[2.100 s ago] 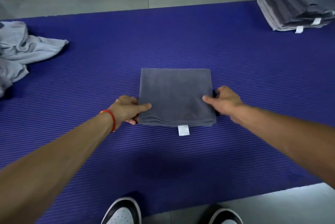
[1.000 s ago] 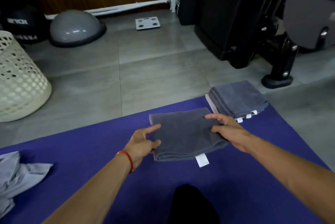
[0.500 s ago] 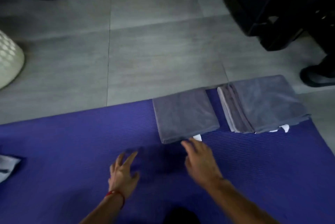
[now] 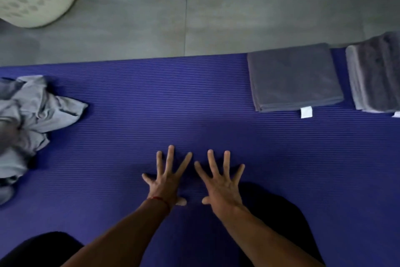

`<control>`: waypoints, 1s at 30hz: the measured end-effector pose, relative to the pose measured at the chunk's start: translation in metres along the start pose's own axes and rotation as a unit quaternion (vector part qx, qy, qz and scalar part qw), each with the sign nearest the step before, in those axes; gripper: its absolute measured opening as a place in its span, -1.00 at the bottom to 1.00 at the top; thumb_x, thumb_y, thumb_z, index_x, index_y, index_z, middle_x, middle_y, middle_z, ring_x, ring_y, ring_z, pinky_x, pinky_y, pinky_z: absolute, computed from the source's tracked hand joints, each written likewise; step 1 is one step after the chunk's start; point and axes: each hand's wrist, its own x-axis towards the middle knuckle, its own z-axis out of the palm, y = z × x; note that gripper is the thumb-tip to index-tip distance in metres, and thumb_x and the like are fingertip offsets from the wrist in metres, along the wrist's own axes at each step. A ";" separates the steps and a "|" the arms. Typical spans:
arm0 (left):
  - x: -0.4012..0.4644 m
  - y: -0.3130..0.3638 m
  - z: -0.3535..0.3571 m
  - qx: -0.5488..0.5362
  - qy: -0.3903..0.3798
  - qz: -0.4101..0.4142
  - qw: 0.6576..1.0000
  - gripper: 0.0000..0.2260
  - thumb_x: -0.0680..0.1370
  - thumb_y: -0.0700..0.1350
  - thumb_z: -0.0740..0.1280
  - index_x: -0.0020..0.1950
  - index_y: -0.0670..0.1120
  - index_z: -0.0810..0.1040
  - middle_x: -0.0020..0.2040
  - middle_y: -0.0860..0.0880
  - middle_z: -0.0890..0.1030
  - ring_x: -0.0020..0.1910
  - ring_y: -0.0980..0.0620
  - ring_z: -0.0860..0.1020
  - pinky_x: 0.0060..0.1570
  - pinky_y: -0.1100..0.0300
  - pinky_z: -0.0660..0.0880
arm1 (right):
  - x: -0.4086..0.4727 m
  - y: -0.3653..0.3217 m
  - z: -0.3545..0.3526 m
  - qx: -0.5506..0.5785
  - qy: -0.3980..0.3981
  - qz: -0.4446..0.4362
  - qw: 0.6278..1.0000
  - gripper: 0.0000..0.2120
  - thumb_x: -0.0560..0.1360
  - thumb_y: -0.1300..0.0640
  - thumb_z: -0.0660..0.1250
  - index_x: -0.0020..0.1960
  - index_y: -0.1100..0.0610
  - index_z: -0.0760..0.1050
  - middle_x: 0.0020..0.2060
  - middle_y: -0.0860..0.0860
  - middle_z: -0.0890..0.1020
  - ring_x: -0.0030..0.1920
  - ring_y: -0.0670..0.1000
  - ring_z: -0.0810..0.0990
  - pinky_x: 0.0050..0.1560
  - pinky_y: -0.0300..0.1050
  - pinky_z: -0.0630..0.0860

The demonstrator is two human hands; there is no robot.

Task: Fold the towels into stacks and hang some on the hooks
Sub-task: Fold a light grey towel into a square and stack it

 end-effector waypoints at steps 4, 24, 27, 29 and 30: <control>0.004 0.003 -0.003 0.016 -0.005 0.011 1.000 0.29 0.32 0.06 0.64 0.47 0.41 -0.46 0.44 0.04 -0.67 0.50 -0.27 -0.51 0.22 -0.68 0.14 | 0.006 -0.007 -0.005 -0.013 -0.021 0.036 0.999 0.14 0.46 -0.17 0.50 0.60 -0.25 -0.38 0.47 0.02 -0.63 0.43 0.43 -0.60 0.27 0.74 -0.27; -0.007 -0.036 0.039 0.015 0.100 0.140 0.985 -0.08 0.51 0.22 0.42 0.62 0.28 -0.20 0.61 0.07 -0.39 0.57 -0.17 -0.41 0.35 -0.62 -0.05 | -0.002 -0.031 0.006 0.098 0.056 0.112 0.987 0.12 0.39 0.22 0.59 0.62 -0.30 -0.07 0.62 -0.08 -0.33 0.60 0.24 -0.37 0.49 0.55 -0.09; -0.032 -0.063 0.071 -0.008 0.169 0.185 0.968 -0.41 0.66 0.19 0.19 0.65 0.15 0.06 0.67 0.05 -0.14 0.62 -0.08 -0.28 0.48 -0.44 -0.21 | -0.003 -0.059 0.013 0.118 0.114 0.149 0.975 -0.12 0.51 0.33 0.41 0.63 -0.17 0.08 0.65 0.01 -0.07 0.63 0.23 -0.07 0.50 0.37 0.22; -0.052 -0.076 0.086 -0.079 0.173 0.211 0.959 -0.49 0.66 0.10 0.23 0.61 0.06 0.24 0.66 0.02 0.05 0.64 -0.03 -0.14 0.54 -0.31 -0.19 | 0.001 -0.087 0.015 0.122 0.150 0.156 0.969 -0.33 0.55 0.23 0.38 0.59 -0.04 0.25 0.57 0.07 0.18 0.53 0.21 0.20 0.42 0.18 0.41; -0.063 -0.085 0.092 -0.113 0.163 0.222 0.955 -0.52 0.66 0.04 0.25 0.58 0.02 0.31 0.64 0.00 0.15 0.64 -0.01 -0.05 0.58 -0.21 -0.13 | 0.003 -0.106 0.014 0.130 0.150 0.144 0.969 -0.39 0.56 0.16 0.39 0.57 -0.03 0.30 0.55 0.08 0.24 0.51 0.20 0.25 0.40 0.11 0.44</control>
